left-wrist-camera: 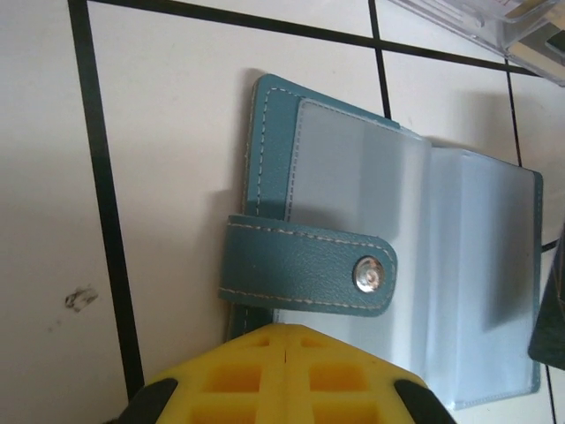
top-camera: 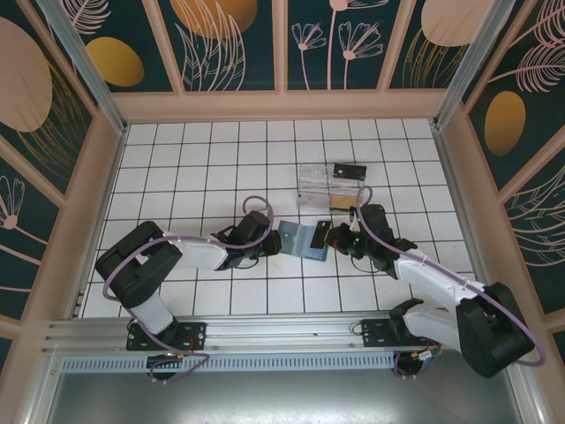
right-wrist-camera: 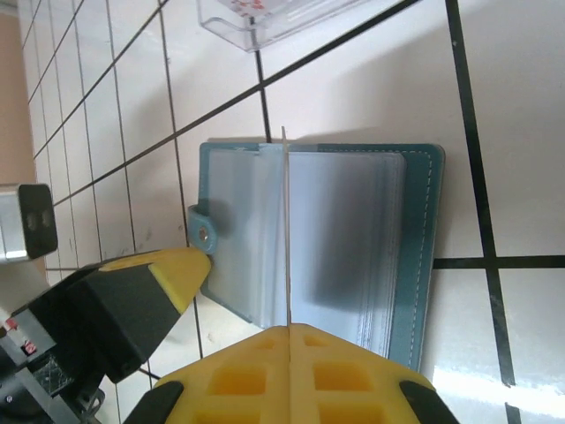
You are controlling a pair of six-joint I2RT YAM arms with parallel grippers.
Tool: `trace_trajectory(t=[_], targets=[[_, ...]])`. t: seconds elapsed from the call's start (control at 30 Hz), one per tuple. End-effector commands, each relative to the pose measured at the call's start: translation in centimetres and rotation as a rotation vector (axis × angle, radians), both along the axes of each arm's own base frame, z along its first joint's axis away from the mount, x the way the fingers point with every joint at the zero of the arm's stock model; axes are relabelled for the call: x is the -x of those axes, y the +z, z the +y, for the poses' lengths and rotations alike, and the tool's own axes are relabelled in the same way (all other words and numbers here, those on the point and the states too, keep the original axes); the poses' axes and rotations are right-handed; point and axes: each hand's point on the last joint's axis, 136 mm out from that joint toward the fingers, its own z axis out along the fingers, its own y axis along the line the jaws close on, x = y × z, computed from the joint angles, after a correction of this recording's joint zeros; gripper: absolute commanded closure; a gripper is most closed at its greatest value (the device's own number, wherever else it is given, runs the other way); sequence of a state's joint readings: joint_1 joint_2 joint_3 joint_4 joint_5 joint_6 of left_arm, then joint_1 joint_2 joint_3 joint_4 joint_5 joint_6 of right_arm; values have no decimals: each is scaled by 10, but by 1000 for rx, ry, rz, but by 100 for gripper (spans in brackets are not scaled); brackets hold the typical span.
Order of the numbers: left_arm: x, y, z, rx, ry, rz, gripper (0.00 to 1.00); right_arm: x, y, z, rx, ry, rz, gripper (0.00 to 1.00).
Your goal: Take the credit cards out of the card holder
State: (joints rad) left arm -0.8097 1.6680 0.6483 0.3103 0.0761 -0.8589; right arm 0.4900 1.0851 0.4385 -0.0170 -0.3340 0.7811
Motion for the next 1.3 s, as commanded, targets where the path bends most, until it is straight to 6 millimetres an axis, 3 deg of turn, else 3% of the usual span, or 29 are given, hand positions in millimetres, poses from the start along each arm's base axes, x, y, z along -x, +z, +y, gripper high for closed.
trace_trajectory(t=[0.0,0.17,0.23,0.37,0.47,0.7,0.9,1.27], targets=[[2,29,-3,57,-19,-28,80,-4,20,-5,66,36,-68,100],[-3,81,-1,128,-16,-154,43,-15,54,0,151,108,-170,100],[-5,95,9,133,20,-208,36,-20,68,3,224,147,-224,100],[-2,117,31,150,81,-301,3,-35,97,11,445,236,-396,100],[3,124,44,156,96,-348,1,-45,107,15,592,327,-503,100],[19,132,68,171,107,-419,1,-80,123,0,1031,540,-718,100],[31,136,91,187,141,-477,1,-106,112,-17,1410,784,-795,100],[42,136,114,207,182,-536,1,-142,103,-42,1582,978,-788,100]])
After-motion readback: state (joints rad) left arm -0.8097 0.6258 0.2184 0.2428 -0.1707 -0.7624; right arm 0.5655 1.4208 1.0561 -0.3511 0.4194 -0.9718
